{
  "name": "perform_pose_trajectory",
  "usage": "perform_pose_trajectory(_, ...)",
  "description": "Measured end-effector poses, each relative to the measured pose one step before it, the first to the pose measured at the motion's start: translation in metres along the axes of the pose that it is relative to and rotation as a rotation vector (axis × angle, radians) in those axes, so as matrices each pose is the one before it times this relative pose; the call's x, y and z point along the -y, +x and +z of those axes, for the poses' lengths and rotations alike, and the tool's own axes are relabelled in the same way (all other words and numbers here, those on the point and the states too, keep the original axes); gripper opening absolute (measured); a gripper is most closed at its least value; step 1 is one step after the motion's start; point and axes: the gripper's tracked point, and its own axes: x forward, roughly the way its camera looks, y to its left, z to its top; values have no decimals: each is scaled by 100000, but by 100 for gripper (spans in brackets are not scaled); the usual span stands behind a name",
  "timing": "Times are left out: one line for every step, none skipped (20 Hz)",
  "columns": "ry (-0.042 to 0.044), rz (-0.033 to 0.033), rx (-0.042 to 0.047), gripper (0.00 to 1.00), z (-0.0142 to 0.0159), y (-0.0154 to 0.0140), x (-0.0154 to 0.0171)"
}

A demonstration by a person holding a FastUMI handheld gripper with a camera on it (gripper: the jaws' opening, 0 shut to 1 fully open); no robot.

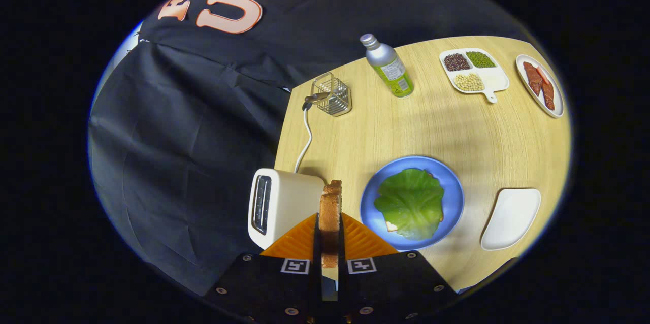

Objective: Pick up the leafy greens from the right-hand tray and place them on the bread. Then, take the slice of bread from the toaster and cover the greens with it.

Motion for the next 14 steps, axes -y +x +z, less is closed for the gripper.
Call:
perform_pose_trajectory(119,164,-303,13,-32,87,765)
perform_pose_trajectory(474,295,-720,13,-226,538,565)
perform_pose_trajectory(579,524,-149,13,3,218,503)
perform_pose_trajectory(745,795,-806,13,-166,179,457)
perform_pose_trajectory(1097,979,-641,13,-25,172,357)
perform_pose_trajectory(742,1178,-550,13,-298,434,611)
perform_pose_trajectory(637,489,-899,13,-134,255,527)
perform_pose_trajectory(290,287,-966,13,-319,310,462)
perform_pose_trajectory(-53,-196,-250,13,-149,379,585)
perform_pose_trajectory(-45,-237,-1051,13,-314,166,515)
perform_pose_trajectory(313,35,-911,13,-224,357,545)
perform_pose_trajectory(232,-398,-800,13,-694,385,-357)
perform_pose_trajectory(-330,-176,17,13,10,473,600)
perform_pose_trajectory(-247,-941,60,13,84,190,744)
